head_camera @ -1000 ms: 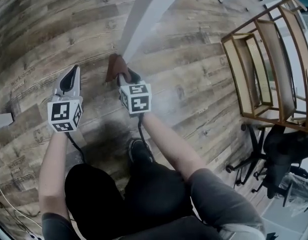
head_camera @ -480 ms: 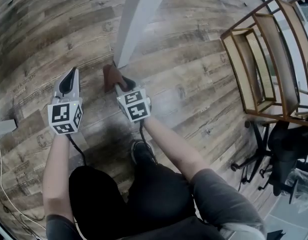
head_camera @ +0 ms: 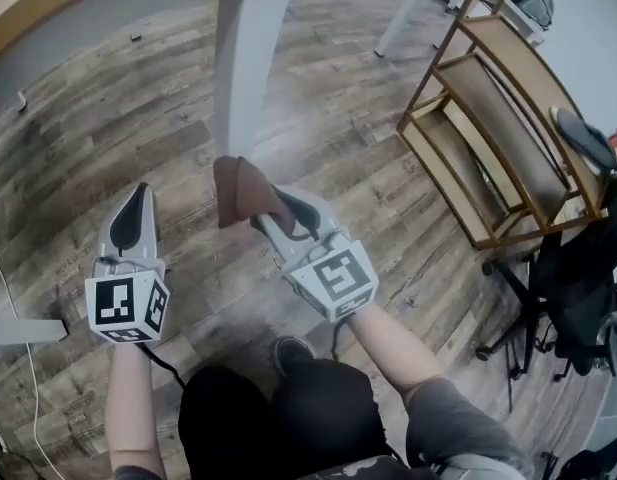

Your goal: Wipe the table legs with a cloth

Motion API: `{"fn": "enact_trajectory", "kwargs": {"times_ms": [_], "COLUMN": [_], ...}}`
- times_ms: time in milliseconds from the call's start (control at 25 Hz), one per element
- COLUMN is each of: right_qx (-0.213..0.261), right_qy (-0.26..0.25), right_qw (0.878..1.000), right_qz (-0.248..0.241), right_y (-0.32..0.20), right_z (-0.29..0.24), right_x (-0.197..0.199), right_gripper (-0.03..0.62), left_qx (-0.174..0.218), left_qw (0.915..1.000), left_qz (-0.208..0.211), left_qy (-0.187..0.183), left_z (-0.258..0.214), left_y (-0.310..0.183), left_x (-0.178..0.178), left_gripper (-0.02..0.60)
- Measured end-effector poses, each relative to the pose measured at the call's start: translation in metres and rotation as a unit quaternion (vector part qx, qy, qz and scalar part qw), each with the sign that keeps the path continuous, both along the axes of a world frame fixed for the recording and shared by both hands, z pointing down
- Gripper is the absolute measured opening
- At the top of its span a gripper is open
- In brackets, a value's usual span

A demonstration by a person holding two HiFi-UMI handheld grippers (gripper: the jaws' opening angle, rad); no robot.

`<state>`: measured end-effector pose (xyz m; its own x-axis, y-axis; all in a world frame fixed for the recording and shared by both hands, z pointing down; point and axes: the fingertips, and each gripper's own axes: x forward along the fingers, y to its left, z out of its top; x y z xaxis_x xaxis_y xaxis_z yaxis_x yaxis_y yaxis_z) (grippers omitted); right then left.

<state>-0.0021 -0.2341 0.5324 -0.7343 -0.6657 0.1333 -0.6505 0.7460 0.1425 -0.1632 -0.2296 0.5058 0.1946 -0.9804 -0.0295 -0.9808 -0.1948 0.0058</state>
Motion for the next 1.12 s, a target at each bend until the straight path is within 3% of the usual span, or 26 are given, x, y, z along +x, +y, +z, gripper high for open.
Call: {"fn": "enact_trajectory", "kwargs": {"times_ms": [280, 520, 680, 880, 1120], "right_qx": [0.115, 0.158, 0.139, 0.090, 0.035], "right_qy": [-0.078, -0.111, -0.099, -0.062, -0.018], "right_qw": [0.988, 0.978, 0.981, 0.989, 0.993], "right_qz": [0.062, 0.080, 0.090, 0.095, 0.116], "right_y": [-0.018, -0.033, -0.037, -0.045, -0.055], "right_z": [-0.174, -0.241, -0.216, -0.138, -0.019], "right_x": [0.024, 0.012, 0.014, 0.015, 0.024], "right_gripper": [0.087, 0.087, 0.087, 0.087, 0.087], "left_qx": [0.072, 0.126, 0.114, 0.081, 0.005], "left_qw": [0.9960, 0.9889, 0.9894, 0.9941, 0.9991], "left_qz": [0.052, 0.071, 0.081, 0.067, 0.038], "left_qy": [-0.005, -0.034, -0.039, -0.025, -0.020], "left_z": [-0.120, -0.179, -0.159, -0.095, 0.001], "left_y": [-0.003, -0.007, -0.007, -0.013, -0.024], "left_x": [0.038, 0.065, 0.078, 0.065, 0.051], "left_gripper": [0.018, 0.018, 0.018, 0.018, 0.018]}}
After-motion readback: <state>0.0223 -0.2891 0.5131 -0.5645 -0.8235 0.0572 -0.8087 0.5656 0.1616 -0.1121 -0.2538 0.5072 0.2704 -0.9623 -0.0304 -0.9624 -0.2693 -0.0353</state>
